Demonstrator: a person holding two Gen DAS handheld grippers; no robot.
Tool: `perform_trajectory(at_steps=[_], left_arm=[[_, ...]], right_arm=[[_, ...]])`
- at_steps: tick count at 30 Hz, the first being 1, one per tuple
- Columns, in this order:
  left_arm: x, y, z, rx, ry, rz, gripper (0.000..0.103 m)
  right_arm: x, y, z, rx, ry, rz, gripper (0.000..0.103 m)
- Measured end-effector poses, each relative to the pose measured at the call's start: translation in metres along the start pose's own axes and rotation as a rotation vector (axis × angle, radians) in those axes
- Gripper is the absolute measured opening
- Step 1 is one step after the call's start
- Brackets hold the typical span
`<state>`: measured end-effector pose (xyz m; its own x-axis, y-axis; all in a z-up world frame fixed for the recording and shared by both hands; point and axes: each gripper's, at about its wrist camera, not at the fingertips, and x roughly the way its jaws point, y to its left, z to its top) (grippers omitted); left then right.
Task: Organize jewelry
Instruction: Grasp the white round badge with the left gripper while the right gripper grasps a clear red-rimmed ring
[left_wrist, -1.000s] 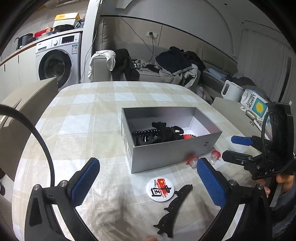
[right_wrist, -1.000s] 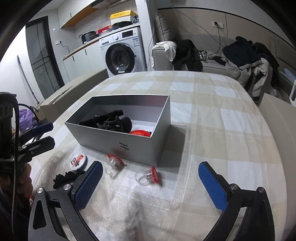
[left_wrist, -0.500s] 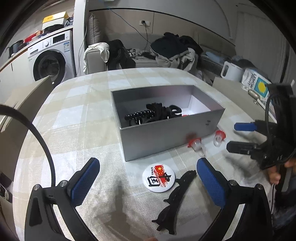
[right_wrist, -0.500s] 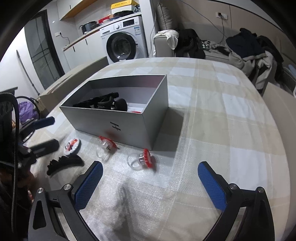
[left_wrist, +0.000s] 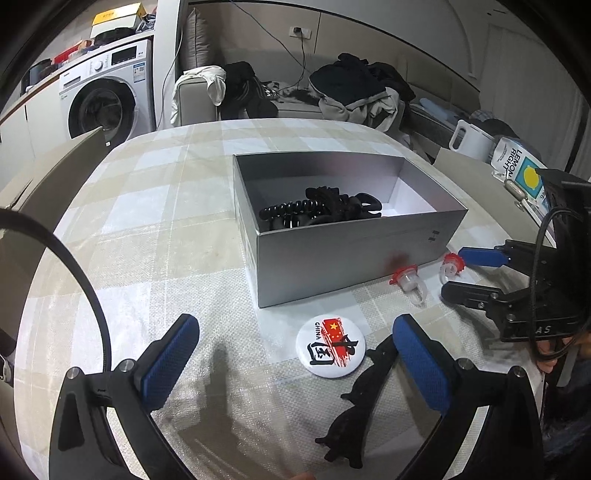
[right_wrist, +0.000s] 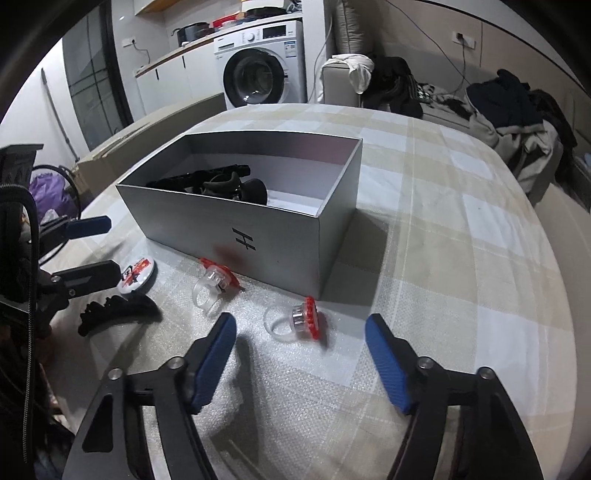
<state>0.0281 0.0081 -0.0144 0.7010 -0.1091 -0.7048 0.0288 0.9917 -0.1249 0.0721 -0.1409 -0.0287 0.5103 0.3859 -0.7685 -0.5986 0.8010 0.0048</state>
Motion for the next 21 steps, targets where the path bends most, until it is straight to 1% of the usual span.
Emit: perform_trajectory(at_steps=[1,2,3,6,8,10,11,13,16,18,21], left_arm=[[0.0,0.0,0.0,0.0,0.001,0.001,0.102],[0.0,0.0,0.0,-0.001,0.002,0.003,0.102],[0.0,0.0,0.0,-0.001,0.003,0.001,0.102],[0.0,0.001,-0.001,-0.002,0.006,-0.004,0.102],[0.001,0.002,0.001,-0.003,0.01,-0.006,0.102],[0.002,0.003,0.001,-0.005,0.016,-0.007,0.102],[0.002,0.003,0.001,-0.005,0.017,-0.008,0.102],[0.002,0.003,0.001,-0.004,0.018,-0.011,0.102],[0.003,0.002,0.001,0.004,0.019,-0.012,0.102],[0.003,0.002,0.001,0.006,0.022,-0.011,0.102],[0.002,0.0,0.0,0.013,0.027,-0.001,0.102]], right_arm=[[0.0,0.001,0.0,-0.003,-0.001,0.002,0.061],[0.0,0.002,0.0,-0.011,-0.002,-0.003,0.058],[0.0,0.004,0.0,-0.017,0.0,-0.01,0.057],[0.001,0.007,0.001,-0.034,0.005,-0.027,0.056],[0.002,0.01,0.002,-0.044,0.006,-0.032,0.052],[0.003,0.011,0.003,-0.052,0.008,-0.039,0.043],[0.003,0.013,0.004,-0.054,0.011,-0.037,0.041],[0.003,0.015,0.005,-0.059,0.013,-0.038,0.029],[0.002,0.017,0.004,-0.066,0.007,-0.046,0.028],[-0.002,0.012,0.004,-0.042,-0.003,-0.005,0.028],[-0.015,0.006,0.005,-0.001,-0.041,0.047,0.028]])
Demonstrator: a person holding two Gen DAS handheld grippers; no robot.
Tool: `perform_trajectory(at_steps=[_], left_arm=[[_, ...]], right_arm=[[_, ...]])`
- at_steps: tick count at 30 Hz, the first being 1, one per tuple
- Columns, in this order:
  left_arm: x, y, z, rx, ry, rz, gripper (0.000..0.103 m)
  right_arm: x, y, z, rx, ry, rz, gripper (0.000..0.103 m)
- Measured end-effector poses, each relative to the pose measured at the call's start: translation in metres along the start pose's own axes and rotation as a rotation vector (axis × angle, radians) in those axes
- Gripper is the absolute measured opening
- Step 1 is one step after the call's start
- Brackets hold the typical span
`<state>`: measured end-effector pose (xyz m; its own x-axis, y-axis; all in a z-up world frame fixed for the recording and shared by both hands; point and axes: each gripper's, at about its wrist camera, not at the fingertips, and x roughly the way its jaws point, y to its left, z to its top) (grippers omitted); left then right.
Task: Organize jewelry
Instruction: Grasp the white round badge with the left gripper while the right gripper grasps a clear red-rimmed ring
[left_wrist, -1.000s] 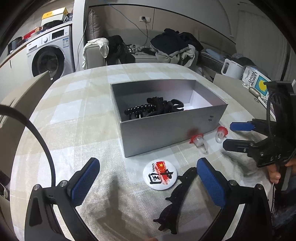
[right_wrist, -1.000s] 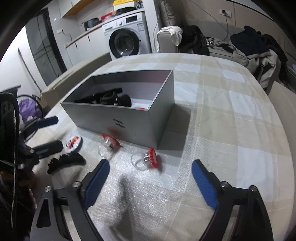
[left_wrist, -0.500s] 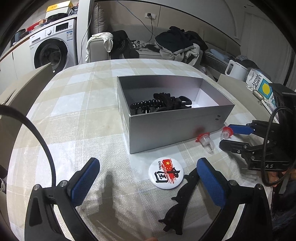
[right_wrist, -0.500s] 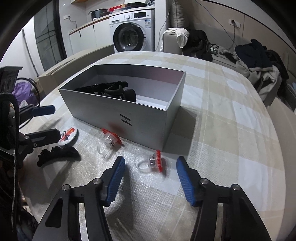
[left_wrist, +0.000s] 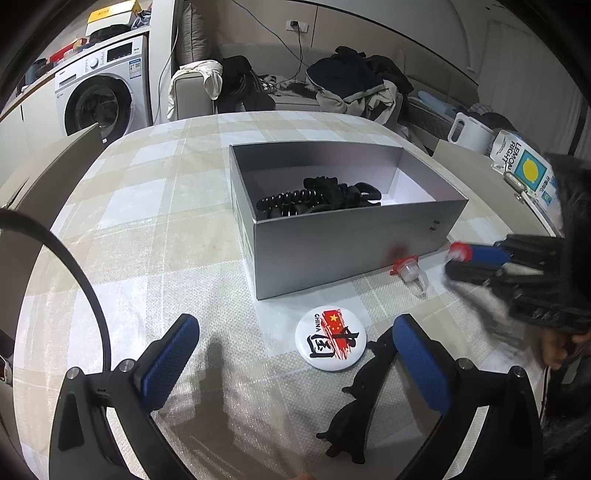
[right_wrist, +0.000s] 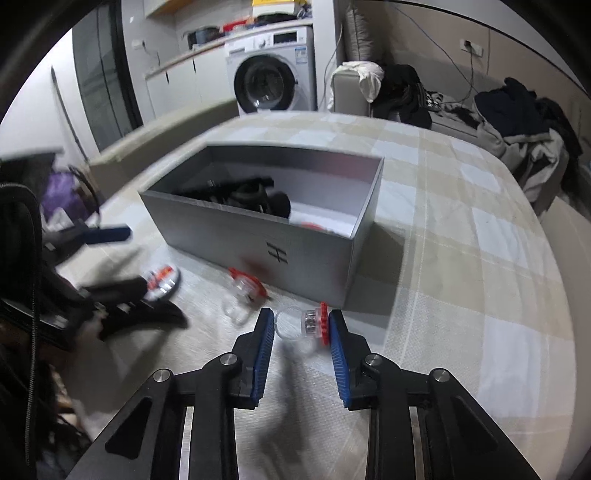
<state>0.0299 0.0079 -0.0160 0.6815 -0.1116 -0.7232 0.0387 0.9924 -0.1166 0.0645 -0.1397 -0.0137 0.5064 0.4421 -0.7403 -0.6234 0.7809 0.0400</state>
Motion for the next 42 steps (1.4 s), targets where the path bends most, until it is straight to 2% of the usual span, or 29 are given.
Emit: perform_trajectory(at_steps=[3,10,16,19,22,25,28,32,38,42], left_arm=[[-0.005,-0.002,0.0,0.004,-0.031,0.014,0.101],[0.004,0.0,0.001,0.013,0.022,0.026,0.081],[0.007,-0.005,-0.001,0.025,0.057,-0.026,0.08],[0.007,-0.005,-0.001,0.027,0.06,-0.022,0.08],[0.008,0.0,0.0,-0.001,0.063,-0.009,0.072],[0.008,0.0,-0.001,0.014,0.064,0.027,0.071],[0.008,0.0,-0.001,0.008,0.066,0.026,0.071],[0.007,-0.007,-0.003,0.043,0.076,-0.011,0.071],[0.008,-0.01,-0.002,0.074,0.081,-0.011,0.071],[0.008,-0.01,-0.004,0.106,0.07,0.045,0.049]], right_arm=[[-0.008,-0.003,0.004,0.019,-0.024,0.014,0.028],[-0.011,-0.003,0.006,0.018,-0.029,0.019,0.029],[-0.013,-0.002,0.005,0.021,-0.03,0.023,0.029],[-0.013,-0.003,0.006,0.021,-0.032,0.021,0.029],[-0.015,-0.002,0.006,0.021,-0.036,0.021,0.029],[-0.017,-0.002,0.006,0.021,-0.041,0.019,0.029],[-0.018,-0.002,0.006,0.019,-0.044,0.021,0.029],[-0.019,-0.001,0.006,0.013,-0.046,0.023,0.029],[-0.019,-0.001,0.006,0.013,-0.046,0.022,0.029],[-0.019,-0.001,0.006,0.01,-0.047,0.022,0.029]])
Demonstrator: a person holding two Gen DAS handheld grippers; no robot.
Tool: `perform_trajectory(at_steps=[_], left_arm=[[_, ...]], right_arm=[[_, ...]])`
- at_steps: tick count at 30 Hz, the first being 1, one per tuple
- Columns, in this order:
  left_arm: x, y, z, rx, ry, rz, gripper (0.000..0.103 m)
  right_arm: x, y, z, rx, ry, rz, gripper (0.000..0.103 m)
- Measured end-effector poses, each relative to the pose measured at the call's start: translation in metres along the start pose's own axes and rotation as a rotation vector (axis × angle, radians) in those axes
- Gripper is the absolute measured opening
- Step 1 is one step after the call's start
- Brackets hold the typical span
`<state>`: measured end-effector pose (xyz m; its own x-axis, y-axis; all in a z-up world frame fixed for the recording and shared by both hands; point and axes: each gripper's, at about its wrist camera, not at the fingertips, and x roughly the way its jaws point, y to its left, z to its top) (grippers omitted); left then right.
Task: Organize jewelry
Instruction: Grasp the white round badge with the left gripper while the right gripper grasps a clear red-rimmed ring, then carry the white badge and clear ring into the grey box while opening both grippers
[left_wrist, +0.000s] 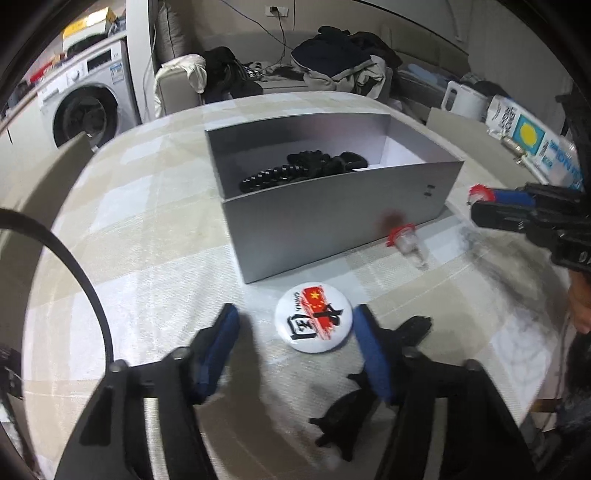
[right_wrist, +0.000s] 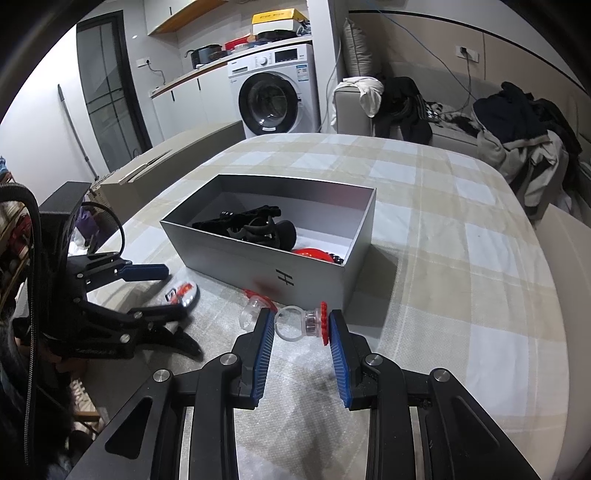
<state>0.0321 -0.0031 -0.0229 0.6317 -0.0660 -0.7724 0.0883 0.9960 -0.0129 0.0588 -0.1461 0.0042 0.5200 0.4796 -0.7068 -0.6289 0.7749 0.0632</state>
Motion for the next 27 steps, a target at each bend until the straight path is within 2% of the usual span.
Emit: perform_trajectory(at_steps=[1,2,11,14,17,22,27], left_arm=[[0.0,0.0,0.0,0.0,-0.002,-0.011,0.04],[-0.001,0.001,0.0,0.0,-0.004,-0.011,0.036],[-0.005,0.0,0.003,-0.019,-0.035,-0.039,0.036],[-0.016,-0.004,0.006,-0.009,-0.084,-0.061,0.036],[-0.029,-0.003,0.01,-0.018,-0.147,-0.116,0.036],[-0.045,-0.002,0.015,-0.035,-0.243,-0.13,0.036],[-0.046,0.005,0.028,-0.076,-0.28,-0.108,0.036]], right_arm=[[0.0,0.0,0.0,0.0,0.001,0.0,0.029],[0.0,0.0,0.0,-0.001,0.001,0.0,0.029],[-0.002,0.002,0.0,-0.004,-0.012,0.002,0.029],[-0.004,0.001,0.001,0.001,-0.019,0.007,0.029],[-0.008,0.0,0.003,0.017,-0.033,0.017,0.029],[-0.019,-0.004,0.01,0.055,-0.086,0.044,0.029],[-0.026,-0.01,0.024,0.084,-0.137,0.055,0.029]])
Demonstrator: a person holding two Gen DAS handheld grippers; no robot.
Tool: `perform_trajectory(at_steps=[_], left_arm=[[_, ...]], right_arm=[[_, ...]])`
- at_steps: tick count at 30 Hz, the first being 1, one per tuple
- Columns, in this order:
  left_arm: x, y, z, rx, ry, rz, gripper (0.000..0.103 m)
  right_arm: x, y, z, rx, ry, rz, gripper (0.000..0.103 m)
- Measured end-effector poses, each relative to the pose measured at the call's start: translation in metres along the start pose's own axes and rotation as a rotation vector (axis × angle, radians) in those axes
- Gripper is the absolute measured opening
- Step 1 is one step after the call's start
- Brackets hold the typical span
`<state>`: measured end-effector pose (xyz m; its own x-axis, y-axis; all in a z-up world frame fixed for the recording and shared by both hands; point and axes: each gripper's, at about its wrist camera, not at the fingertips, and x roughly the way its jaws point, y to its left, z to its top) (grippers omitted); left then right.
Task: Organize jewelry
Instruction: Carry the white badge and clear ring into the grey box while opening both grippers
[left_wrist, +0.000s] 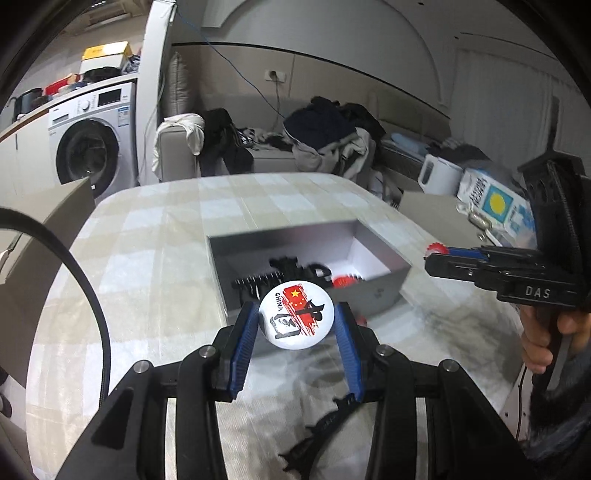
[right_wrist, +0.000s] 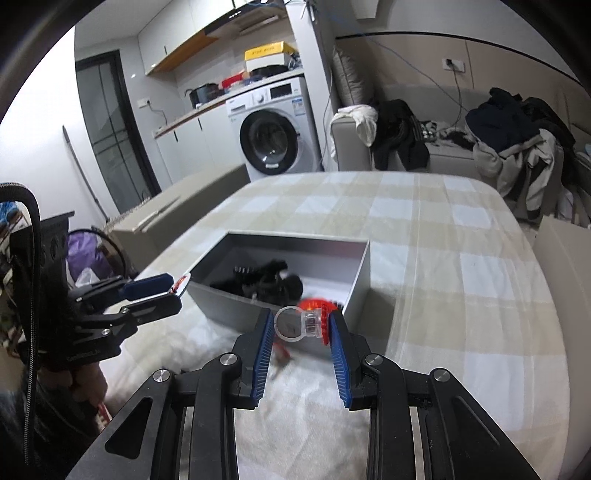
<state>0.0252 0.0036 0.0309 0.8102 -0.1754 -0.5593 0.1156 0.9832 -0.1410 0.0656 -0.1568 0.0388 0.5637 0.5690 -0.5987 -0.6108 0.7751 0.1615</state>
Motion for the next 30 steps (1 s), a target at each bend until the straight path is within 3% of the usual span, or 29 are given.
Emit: perform_trajectory(at_steps=[15,30], left_arm=[[0.025,0.005,0.036,0.005,-0.051,0.025,0.036],[0.036,0.012,0.025,0.004,-0.005,0.056,0.036]], right_arm=[[0.032,-0.002,0.038,0.001,-0.031,0.028,0.029],[0.05,-0.023,0.025,0.073,0.014,0.014,0.029]])
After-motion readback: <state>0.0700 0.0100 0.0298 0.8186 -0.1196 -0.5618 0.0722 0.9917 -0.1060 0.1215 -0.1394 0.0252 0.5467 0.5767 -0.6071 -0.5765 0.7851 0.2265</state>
